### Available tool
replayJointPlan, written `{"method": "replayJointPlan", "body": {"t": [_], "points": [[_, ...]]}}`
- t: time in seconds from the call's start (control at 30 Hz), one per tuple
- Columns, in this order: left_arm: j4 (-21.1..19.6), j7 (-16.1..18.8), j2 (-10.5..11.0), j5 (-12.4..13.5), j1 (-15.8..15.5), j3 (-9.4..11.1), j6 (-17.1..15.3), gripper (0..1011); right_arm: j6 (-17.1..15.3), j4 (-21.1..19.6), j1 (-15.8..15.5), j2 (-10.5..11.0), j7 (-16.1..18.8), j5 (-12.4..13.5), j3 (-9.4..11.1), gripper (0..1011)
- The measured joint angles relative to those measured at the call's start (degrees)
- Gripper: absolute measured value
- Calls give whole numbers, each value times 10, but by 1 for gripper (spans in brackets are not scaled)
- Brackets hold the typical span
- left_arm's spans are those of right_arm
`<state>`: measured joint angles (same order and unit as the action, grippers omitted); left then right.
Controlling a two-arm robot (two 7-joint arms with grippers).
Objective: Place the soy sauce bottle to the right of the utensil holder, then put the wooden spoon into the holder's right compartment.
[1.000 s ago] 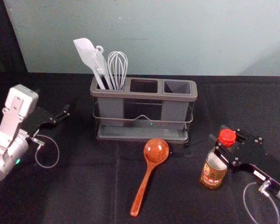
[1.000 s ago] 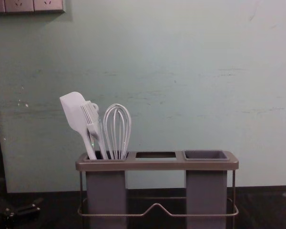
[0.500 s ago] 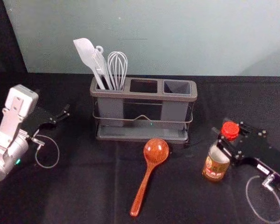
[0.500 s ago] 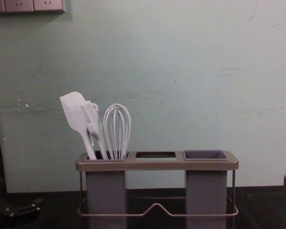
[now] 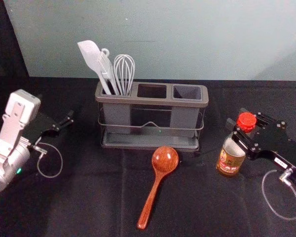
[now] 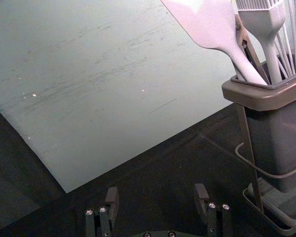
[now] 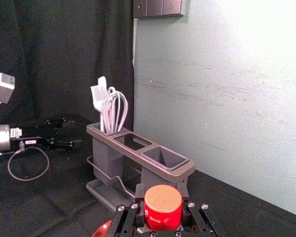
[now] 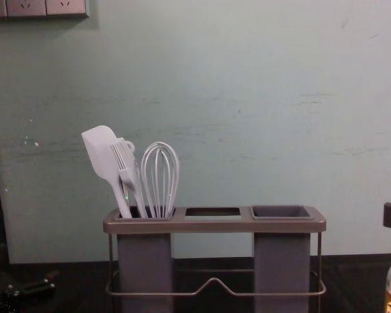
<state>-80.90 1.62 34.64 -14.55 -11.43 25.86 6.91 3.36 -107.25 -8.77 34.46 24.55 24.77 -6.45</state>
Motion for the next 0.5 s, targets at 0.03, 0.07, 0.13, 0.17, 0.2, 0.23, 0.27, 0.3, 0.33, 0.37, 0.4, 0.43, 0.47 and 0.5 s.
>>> {"method": "replayJointPlan", "body": {"t": [0.03, 0.07, 0.13, 0.17, 0.2, 0.23, 0.27, 0.3, 0.33, 0.37, 0.4, 0.43, 0.47, 0.5], "points": [[0, 0, 0, 0, 0, 0, 0, 1005, -1, 2, 3, -1, 0, 0, -1, 382], [0, 0, 0, 0, 0, 0, 0, 1005, -3, 7, 8, -4, 0, -1, -4, 382], [0, 0, 0, 0, 0, 0, 0, 1005, -4, 13, 16, -6, 0, -1, -7, 382], [0, 0, 0, 0, 0, 0, 0, 1005, -6, 21, 24, -9, 0, -2, -10, 383], [0, 0, 0, 0, 0, 0, 0, 1005, -6, 27, 31, -11, 0, -3, -13, 382], [0, 0, 0, 0, 0, 0, 0, 1005, -6, 31, 35, -13, 0, -3, -14, 382], [0, 0, 0, 0, 0, 0, 0, 1005, -7, 38, 41, -15, 1, -3, -16, 382], [0, 0, 0, 0, 0, 0, 0, 1005, -8, 52, 55, -19, 2, -3, -21, 382], [0, 0, 0, 0, 0, 0, 0, 1005, -9, 59, 62, -21, 3, -3, -23, 383], [0, 0, 0, 0, 0, 0, 0, 1005, -10, 68, 70, -23, 3, -2, -25, 383], [0, 0, 0, 0, 0, 0, 0, 1005, -11, 76, 77, -25, 4, -1, -28, 382], [0, 0, 0, 0, 0, 0, 0, 1005, -13, 92, 93, -30, 7, 0, -32, 382], [0, 0, 0, 0, 0, 0, 0, 1005, -13, 101, 101, -32, 8, 0, -34, 383], [0, 0, 0, 0, 0, 0, 0, 1005, -13, 110, 108, -34, 9, 1, -36, 383]]}}
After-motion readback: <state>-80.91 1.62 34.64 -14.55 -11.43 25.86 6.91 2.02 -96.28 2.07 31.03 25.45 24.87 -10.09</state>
